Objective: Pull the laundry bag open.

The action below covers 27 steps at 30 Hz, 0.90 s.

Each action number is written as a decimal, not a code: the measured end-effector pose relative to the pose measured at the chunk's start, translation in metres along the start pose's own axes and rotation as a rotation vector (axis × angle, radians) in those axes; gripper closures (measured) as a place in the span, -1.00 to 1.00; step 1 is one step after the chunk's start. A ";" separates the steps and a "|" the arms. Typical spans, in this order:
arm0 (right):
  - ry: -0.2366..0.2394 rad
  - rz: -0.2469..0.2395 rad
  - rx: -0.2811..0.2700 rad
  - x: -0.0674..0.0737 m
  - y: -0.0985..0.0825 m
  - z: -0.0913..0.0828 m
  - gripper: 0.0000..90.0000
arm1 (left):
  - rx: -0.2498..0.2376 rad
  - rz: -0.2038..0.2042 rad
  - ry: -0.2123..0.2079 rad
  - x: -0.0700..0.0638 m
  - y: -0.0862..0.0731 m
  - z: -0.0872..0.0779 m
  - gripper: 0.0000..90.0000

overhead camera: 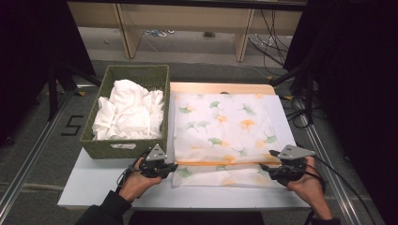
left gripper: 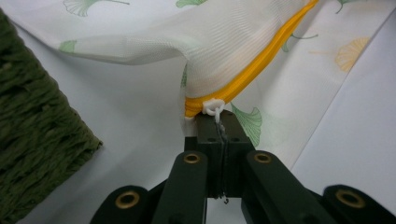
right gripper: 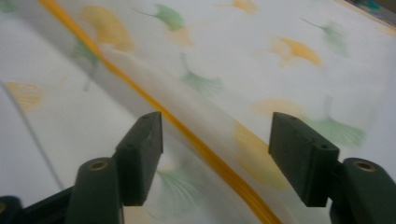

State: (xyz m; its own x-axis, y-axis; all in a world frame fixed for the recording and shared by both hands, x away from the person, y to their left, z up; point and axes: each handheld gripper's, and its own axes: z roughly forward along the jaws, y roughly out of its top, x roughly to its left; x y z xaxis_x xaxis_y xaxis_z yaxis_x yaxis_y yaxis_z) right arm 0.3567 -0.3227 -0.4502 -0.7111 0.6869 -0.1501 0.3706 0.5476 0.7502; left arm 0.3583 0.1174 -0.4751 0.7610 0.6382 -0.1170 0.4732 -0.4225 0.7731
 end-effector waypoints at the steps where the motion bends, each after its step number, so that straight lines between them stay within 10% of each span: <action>1: 0.015 -0.033 0.004 0.004 0.004 0.006 -0.27 | -0.002 -0.011 -0.004 0.000 0.000 0.000 0.96; 17: 0.025 -0.146 0.135 0.037 0.034 0.072 -0.20 | -0.007 -0.006 -0.010 0.000 0.002 -0.003 0.96; 27: -0.003 -0.147 0.029 0.027 0.049 0.060 0.28 | -0.002 0.012 -0.010 -0.001 0.002 -0.003 0.96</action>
State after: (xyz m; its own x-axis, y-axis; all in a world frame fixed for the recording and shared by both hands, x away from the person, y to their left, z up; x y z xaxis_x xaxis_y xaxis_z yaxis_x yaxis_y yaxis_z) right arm 0.3918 -0.2489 -0.4565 -0.7571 0.5998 -0.2589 0.2796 0.6557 0.7014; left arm 0.3573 0.1177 -0.4713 0.7712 0.6264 -0.1137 0.4627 -0.4287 0.7760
